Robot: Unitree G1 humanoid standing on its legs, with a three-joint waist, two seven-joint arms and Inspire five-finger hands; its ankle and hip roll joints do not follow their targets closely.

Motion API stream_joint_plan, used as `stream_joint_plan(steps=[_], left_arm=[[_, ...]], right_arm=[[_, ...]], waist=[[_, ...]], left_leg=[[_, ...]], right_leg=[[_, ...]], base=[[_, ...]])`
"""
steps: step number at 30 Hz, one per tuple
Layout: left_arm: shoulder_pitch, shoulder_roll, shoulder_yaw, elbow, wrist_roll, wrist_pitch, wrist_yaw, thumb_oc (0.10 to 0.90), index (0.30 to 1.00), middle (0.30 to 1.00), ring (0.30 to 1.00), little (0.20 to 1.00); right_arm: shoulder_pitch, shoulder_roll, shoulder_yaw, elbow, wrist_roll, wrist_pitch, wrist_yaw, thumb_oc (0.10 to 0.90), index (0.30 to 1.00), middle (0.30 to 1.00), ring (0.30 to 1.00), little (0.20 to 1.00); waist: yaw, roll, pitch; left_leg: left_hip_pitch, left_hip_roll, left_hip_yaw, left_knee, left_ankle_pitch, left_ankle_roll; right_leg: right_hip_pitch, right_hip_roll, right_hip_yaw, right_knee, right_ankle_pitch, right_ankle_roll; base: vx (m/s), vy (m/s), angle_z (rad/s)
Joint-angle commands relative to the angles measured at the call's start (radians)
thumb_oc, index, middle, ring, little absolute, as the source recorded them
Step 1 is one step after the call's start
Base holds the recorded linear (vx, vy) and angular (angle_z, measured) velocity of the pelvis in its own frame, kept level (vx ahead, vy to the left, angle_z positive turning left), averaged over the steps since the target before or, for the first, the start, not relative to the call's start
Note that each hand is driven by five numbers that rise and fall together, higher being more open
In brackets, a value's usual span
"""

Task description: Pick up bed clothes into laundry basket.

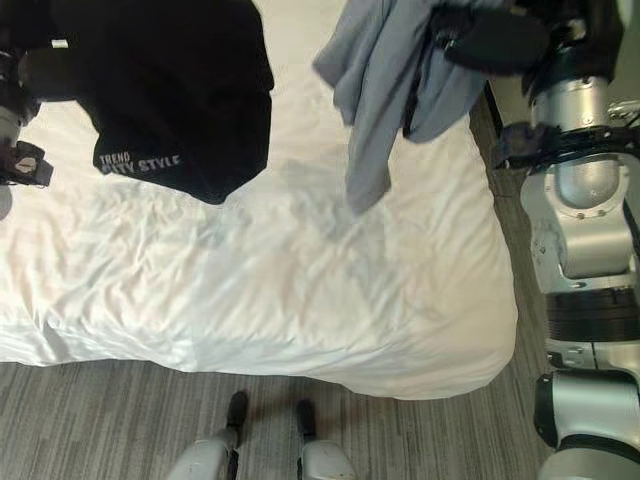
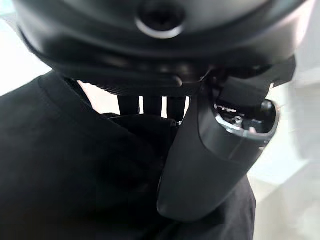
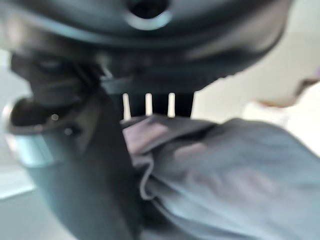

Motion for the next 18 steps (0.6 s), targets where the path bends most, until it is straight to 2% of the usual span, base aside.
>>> stream_joint_plan(steps=[1, 2, 3, 6, 7, 8, 9, 10, 15, 18], left_arm=[[0.175, -0.140, 0.235, -0.081, -0.013, -0.173, 0.084, 0.400, 0.300, 0.300, 0.300, 0.300], [0.184, -0.143, 0.238, -0.088, -0.011, -0.170, 0.085, 0.400, 0.300, 0.300, 0.300, 0.300], [0.335, -0.241, 0.341, -0.181, 0.007, -0.170, 0.071, 0.400, 0.300, 0.300, 0.300, 0.300], [0.536, -0.420, 0.440, -0.243, -0.027, -0.171, 0.020, 0.400, 0.300, 0.300, 0.300, 0.300], [0.568, -0.437, 0.460, -0.252, -0.027, -0.169, 0.012, 0.400, 0.300, 0.300, 0.300, 0.300], [0.612, -0.490, 0.469, -0.271, -0.034, -0.163, 0.001, 0.400, 0.300, 0.300, 0.300, 0.300], [0.619, -0.492, 0.470, -0.276, -0.033, -0.160, 0.002, 0.400, 0.300, 0.300, 0.300, 0.300], [0.694, -0.556, 0.493, -0.313, -0.064, -0.141, -0.039, 0.400, 0.300, 0.300, 0.300, 0.300], [0.772, -0.728, 0.397, -0.332, -0.198, -0.109, -0.115, 0.400, 0.300, 0.300, 0.300, 0.300], [0.784, -0.754, 0.356, -0.325, -0.192, -0.093, -0.132, 0.400, 0.300, 0.300, 0.300, 0.300]], right_arm=[[0.173, 0.038, -0.106, -0.095, 0.049, -0.141, -0.050, 0.400, 0.300, 0.300, 0.300, 0.300], [0.180, 0.039, -0.108, -0.101, 0.047, -0.139, -0.051, 0.400, 0.300, 0.300, 0.300, 0.300], [0.317, 0.102, -0.221, -0.157, 0.049, -0.150, -0.043, 0.400, 0.300, 0.300, 0.300, 0.300], [0.486, 0.275, -0.343, -0.204, 0.128, -0.177, -0.001, 0.400, 0.300, 0.300, 0.300, 0.300], [0.515, 0.297, -0.349, -0.199, 0.135, -0.174, 0.016, 0.400, 0.300, 0.300, 0.300, 0.300], [0.556, 0.347, -0.355, -0.221, 0.142, -0.173, 0.021, 0.400, 0.300, 0.300, 0.300, 0.300], [0.563, 0.349, -0.355, -0.227, 0.141, -0.170, 0.020, 0.400, 0.300, 0.300, 0.300, 0.300], [0.629, 0.412, -0.391, -0.270, 0.141, -0.158, 0.052, 0.400, 0.300, 0.300, 0.300, 0.300], [0.697, 0.587, -0.340, -0.328, 0.268, -0.178, 0.105, 0.400, 0.300, 0.300, 0.300, 0.300], [0.733, 0.638, -0.303, -0.334, 0.303, -0.169, 0.110, 0.400, 0.300, 0.300, 0.300, 0.300]], waist=[[-0.015, 0.006, -0.339], [-0.014, 0.007, -0.342], [-0.020, 0.008, -0.339], [-0.023, 0.009, -0.329], [-0.023, 0.009, -0.325], [-0.023, 0.008, -0.322], [-0.022, 0.008, -0.325], [-0.023, 0.007, -0.322], [-0.028, -0.005, -0.321], [-0.028, -0.007, -0.318]], left_leg=[[0.055, 0.000, 0.068, 0.073, -0.200, 0.007], [0.055, 0.000, 0.069, 0.073, -0.200, 0.007], [0.062, 0.001, 0.079, 0.070, -0.205, 0.015], [0.068, -0.005, 0.089, 0.080, -0.221, 0.032], [0.069, -0.006, 0.092, 0.085, -0.225, 0.035], [0.068, -0.007, 0.097, 0.091, -0.229, 0.037], [0.068, -0.007, 0.098, 0.093, -0.231, 0.037], [0.067, -0.007, 0.102, 0.108, -0.239, 0.040], [0.068, -0.006, 0.110, 0.158, -0.276, 0.043], [0.072, -0.004, 0.117, 0.161, -0.279, 0.044]], right_leg=[[-0.057, -0.015, 0.001, 0.129, -0.128, 0.058], [-0.057, -0.015, 0.002, 0.128, -0.128, 0.058], [-0.063, -0.014, 0.008, 0.137, -0.126, 0.055], [-0.076, -0.016, 0.028, 0.161, -0.129, 0.056], [-0.078, -0.016, 0.034, 0.164, -0.129, 0.054], [-0.080, -0.017, 0.039, 0.165, -0.130, 0.051], [-0.080, -0.016, 0.041, 0.166, -0.130, 0.052], [-0.077, -0.016, 0.048, 0.165, -0.134, 0.047], [-0.058, -0.015, 0.064, 0.162, -0.148, 0.039], [-0.051, -0.013, 0.072, 0.157, -0.147, 0.039]], base=[[0.00, 0.000, 0.00], [0.00, 0.035, -0.16], [-0.01, 0.033, -0.19], [0.00, 0.033, -0.23], [0.00, 0.014, -0.33], [0.00, 0.002, -0.22], [0.01, -0.003, -0.17], [0.02, -0.005, -0.18], [0.03, -0.014, -0.12], [0.00, 0.001, -0.01]])
